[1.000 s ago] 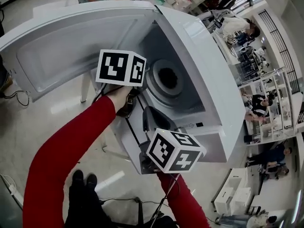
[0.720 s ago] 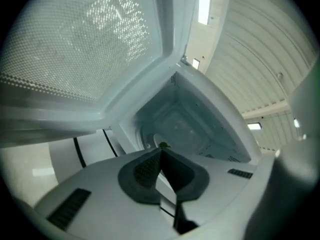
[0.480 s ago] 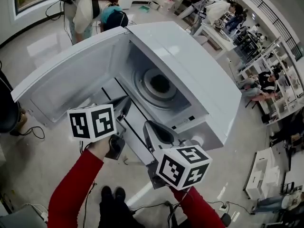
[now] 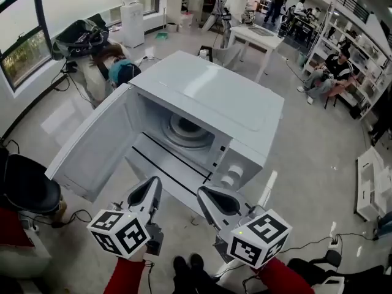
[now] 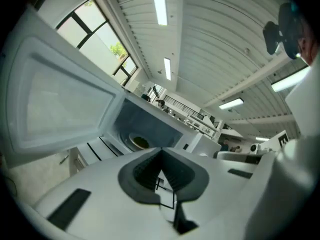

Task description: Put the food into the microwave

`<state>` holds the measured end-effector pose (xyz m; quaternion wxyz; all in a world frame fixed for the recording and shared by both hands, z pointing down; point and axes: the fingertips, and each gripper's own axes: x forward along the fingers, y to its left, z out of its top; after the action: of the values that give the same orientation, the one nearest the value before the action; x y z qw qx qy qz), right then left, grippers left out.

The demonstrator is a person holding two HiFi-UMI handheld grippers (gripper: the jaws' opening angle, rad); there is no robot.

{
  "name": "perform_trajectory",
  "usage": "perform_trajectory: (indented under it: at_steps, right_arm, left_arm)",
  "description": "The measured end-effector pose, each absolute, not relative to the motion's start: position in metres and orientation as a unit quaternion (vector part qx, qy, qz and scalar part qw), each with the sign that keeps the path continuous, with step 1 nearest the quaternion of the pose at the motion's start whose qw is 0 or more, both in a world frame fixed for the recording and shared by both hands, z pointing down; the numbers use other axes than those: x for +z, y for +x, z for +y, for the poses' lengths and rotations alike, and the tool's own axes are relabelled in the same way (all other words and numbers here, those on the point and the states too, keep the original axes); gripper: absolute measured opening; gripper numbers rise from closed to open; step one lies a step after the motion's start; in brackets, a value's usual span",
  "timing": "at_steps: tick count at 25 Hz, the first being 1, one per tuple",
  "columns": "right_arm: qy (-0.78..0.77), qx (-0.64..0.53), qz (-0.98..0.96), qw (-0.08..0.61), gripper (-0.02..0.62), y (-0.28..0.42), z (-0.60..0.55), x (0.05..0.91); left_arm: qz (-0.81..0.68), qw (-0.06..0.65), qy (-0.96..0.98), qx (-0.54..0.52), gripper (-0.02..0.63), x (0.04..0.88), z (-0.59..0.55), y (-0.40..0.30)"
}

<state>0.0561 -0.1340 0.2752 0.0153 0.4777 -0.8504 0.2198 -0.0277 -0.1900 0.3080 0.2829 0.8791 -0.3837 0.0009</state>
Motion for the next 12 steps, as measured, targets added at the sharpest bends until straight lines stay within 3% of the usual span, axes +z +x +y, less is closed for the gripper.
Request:
perform_trajectory:
  at_steps: [12]
  right_arm:
    - [0.477,0.212,-0.852,-0.043,0.014,0.095,-0.068,0.256]
  left_arm:
    - [-0.396,0.201,0.895,0.043,0.008,0.278,-0.106,-0.016]
